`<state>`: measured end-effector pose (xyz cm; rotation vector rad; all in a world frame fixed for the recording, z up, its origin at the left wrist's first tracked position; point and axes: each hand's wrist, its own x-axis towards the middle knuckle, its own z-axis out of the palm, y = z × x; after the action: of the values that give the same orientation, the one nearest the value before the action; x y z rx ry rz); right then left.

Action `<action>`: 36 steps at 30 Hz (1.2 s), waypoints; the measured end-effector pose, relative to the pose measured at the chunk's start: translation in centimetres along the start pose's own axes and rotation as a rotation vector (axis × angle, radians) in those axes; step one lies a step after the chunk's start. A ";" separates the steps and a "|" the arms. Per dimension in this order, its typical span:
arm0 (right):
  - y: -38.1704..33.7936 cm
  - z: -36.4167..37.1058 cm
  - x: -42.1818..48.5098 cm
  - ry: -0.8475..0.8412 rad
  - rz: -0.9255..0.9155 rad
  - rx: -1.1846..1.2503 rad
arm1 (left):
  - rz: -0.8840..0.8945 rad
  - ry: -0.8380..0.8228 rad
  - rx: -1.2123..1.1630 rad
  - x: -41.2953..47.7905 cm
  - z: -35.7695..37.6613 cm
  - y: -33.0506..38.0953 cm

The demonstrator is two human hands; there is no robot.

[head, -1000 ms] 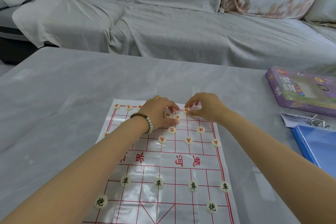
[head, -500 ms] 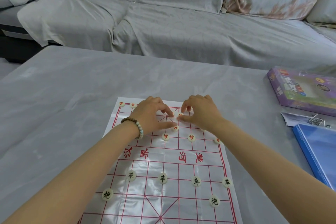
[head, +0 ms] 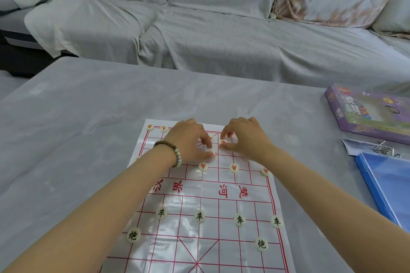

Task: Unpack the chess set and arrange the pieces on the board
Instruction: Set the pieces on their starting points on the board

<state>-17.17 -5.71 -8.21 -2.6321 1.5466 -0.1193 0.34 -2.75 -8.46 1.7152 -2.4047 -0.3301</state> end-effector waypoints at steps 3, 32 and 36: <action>0.3 -0.8 0.8 0.039 0.003 0.060 | -0.062 0.133 -0.114 0.1 -1.5 -2.3; 0.6 0.6 2.9 -0.008 0.075 0.083 | -0.169 0.095 -0.015 1.7 0.1 -4.9; 0.8 0.7 2.8 0.000 0.083 0.076 | -0.197 0.146 -0.039 1.7 0.4 -4.9</action>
<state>-16.40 -8.52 -8.97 -2.5059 1.6154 -0.1688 4.13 -5.83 -10.22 1.8921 -2.1208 -0.2652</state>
